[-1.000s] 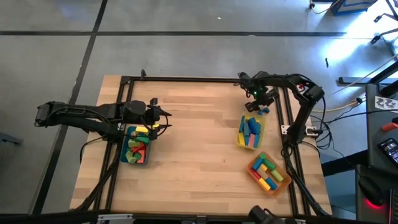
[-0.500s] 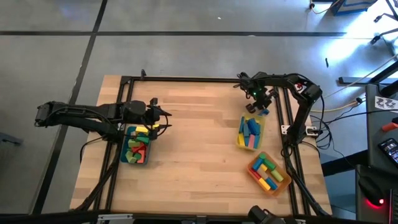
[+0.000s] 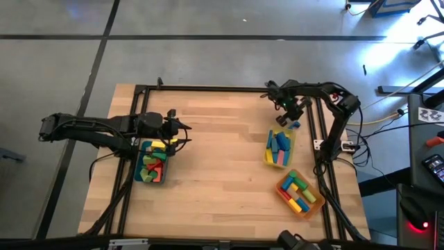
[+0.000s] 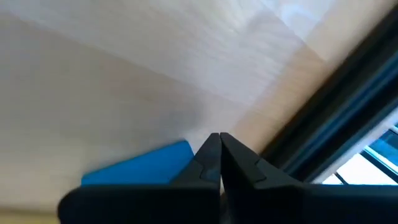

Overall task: Sort blocks by size
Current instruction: Put the blue arch block into the blue bin

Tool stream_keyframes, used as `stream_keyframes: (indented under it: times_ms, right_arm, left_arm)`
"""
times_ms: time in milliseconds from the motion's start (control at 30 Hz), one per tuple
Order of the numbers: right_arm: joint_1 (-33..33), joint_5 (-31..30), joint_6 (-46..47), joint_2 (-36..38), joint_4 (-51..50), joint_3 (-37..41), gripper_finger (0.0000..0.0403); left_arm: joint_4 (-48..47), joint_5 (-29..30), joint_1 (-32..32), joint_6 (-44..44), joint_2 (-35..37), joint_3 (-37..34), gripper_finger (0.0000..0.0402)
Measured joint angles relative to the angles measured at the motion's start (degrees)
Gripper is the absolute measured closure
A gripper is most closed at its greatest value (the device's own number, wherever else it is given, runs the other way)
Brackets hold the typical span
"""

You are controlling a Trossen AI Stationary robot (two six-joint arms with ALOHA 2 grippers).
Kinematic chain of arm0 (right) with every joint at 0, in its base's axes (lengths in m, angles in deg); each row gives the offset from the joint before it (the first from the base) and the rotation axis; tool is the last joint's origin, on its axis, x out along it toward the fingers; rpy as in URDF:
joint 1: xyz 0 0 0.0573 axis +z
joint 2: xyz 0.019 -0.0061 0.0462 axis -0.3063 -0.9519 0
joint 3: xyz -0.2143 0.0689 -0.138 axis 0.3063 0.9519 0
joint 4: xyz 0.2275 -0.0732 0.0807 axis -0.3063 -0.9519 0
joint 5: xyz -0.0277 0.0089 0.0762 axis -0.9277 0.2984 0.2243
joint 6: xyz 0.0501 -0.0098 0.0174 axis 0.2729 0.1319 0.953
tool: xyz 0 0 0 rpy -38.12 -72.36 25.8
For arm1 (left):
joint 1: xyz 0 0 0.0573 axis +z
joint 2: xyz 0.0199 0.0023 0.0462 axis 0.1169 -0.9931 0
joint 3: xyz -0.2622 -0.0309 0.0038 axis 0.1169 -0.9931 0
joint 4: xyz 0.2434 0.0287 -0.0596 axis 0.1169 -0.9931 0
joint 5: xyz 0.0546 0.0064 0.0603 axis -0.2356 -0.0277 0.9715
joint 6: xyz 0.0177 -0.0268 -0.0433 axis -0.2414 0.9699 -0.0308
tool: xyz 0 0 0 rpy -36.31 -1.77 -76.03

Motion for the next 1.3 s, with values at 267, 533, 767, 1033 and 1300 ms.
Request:
stream_keyframes:
  times_ms: [267,533,767,1033,1300]
  right_arm:
    - [3.4,1.6,0.0,7.6,-6.4,-1.9,0.0399]
    - [9.7,4.0,1.1,12.9,-9.3,-0.6,0.0353]
    - [11.8,3.9,0.9,12.8,-5.2,3.2,0.0256]
    - [12.6,15.3,-1.2,12.8,4.1,4.4,0.0186]
    - [14.7,14.6,0.9,12.8,2.5,4.4,0.0162]
  left_arm:
    - [0.2,0.0,0.0,-0.5,0.0,0.0,0.019]
    - [0.3,0.0,0.0,-0.2,0.0,0.0,0.019]
    - [0.3,0.0,0.0,-0.2,0.0,0.0,0.019]
    - [0.5,0.0,0.0,-0.3,0.0,0.0,0.019]
    - [0.5,0.0,0.0,-0.4,0.0,0.0,0.019]
